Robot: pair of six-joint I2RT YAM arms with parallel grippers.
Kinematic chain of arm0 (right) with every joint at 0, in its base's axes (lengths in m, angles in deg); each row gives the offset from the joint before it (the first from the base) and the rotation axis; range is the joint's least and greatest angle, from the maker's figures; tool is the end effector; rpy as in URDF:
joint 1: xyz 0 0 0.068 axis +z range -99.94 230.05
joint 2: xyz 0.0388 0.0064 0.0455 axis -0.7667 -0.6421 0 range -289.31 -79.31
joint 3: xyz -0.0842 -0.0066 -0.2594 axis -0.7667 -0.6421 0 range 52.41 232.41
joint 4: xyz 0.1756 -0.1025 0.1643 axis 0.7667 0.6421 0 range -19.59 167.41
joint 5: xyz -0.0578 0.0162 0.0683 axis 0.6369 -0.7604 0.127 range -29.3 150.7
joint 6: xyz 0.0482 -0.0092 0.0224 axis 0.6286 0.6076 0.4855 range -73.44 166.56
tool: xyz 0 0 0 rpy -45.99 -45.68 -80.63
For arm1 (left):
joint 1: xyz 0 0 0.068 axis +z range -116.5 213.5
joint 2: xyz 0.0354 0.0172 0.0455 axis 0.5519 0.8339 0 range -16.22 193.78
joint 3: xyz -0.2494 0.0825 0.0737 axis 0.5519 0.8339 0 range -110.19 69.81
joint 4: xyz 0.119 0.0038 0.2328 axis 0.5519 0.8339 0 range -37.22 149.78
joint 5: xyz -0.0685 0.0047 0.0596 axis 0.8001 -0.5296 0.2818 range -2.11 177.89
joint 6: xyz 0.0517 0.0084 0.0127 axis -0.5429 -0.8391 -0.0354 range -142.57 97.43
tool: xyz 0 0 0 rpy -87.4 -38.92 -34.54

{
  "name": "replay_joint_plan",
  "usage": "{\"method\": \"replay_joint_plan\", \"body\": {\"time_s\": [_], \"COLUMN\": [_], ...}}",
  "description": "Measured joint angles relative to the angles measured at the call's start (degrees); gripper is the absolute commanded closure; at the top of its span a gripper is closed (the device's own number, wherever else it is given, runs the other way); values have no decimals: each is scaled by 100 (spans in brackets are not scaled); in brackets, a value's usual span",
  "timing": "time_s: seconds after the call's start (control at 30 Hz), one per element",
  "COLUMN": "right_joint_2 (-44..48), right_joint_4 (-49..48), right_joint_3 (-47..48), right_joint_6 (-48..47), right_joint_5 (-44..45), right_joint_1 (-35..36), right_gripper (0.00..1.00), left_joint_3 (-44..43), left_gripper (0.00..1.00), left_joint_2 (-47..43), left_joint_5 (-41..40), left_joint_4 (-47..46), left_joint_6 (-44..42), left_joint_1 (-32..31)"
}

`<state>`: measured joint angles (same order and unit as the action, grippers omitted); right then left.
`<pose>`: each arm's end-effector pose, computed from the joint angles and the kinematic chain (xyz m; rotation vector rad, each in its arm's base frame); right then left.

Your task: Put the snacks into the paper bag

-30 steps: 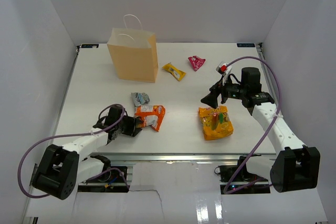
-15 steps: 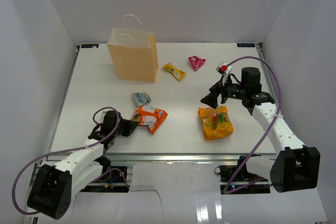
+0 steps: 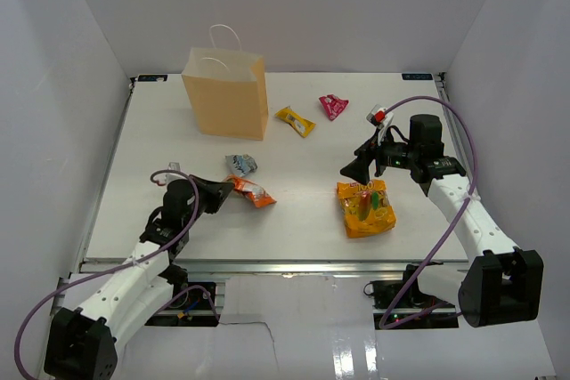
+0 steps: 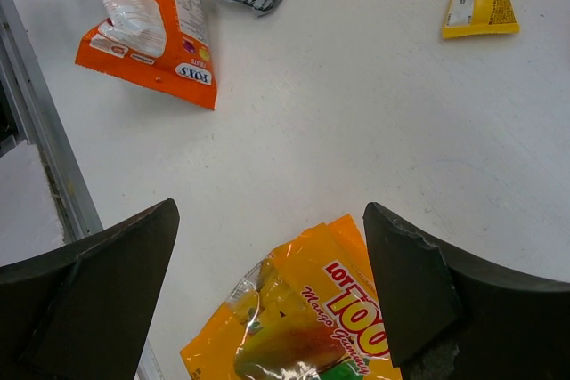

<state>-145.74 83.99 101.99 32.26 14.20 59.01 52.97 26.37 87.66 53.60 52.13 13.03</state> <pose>0.2441 0.0646 0.2919 -0.8638 1.8158 0.7859 0.1597 -0.0595 0.1907 -1.0041 1.9546 -0.9995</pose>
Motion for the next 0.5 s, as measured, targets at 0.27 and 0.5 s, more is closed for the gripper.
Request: {"method": "replay_joint_plan", "body": {"time_s": [0.27,0.5], "right_joint_2": [0,31], "right_joint_4": [0,-2], "right_joint_3": [0,-76], "right_joint_6": [0,0], "right_joint_5": [-17,-42], "right_joint_1": [0,0], "right_gripper": [10,10], "left_joint_3": [-404,-435], "left_gripper": [100,100], "left_joint_2": [114,221], "left_joint_5": [52,251], "left_joint_4": [-214,-391], "left_joint_6": [-422,-538], "left_joint_1": [0,0]}}
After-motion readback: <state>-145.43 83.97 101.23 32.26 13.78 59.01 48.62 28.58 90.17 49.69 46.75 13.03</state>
